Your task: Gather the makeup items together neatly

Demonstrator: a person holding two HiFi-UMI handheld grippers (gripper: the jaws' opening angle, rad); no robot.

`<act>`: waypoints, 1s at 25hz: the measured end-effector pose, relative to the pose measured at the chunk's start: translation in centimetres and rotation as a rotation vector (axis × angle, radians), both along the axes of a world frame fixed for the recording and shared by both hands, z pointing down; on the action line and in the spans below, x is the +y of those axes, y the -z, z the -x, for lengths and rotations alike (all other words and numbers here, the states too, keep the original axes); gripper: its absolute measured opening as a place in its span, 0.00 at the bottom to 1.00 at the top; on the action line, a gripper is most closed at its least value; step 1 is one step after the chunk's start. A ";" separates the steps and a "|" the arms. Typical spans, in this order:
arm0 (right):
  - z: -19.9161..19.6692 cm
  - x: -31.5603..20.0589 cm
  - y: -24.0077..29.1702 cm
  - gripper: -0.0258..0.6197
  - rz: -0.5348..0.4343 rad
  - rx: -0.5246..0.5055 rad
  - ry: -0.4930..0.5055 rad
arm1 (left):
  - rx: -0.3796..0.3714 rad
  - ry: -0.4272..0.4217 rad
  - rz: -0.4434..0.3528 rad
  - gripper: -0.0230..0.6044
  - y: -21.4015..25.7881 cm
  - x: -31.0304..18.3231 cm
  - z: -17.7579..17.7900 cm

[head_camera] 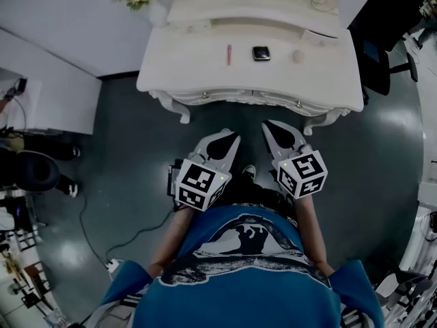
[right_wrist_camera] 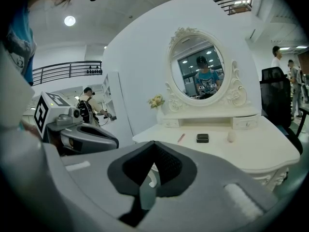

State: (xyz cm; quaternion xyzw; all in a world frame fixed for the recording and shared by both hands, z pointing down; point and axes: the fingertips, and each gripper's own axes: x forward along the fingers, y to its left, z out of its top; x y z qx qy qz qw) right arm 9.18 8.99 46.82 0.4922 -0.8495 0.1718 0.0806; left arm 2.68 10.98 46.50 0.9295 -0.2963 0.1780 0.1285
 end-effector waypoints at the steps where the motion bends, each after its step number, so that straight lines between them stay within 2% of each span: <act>1: 0.1 0.1 0.0 0.04 0.001 0.001 0.004 | -0.001 -0.001 0.001 0.07 0.0 0.0 0.0; 13: 0.2 0.0 -0.5 0.04 0.016 0.012 0.017 | -0.001 -0.007 0.016 0.07 -0.6 0.1 -0.3; 25: -0.9 -0.3 -1.0 0.04 0.024 0.044 -0.017 | 0.008 -0.023 0.020 0.07 -0.8 -0.4 -1.1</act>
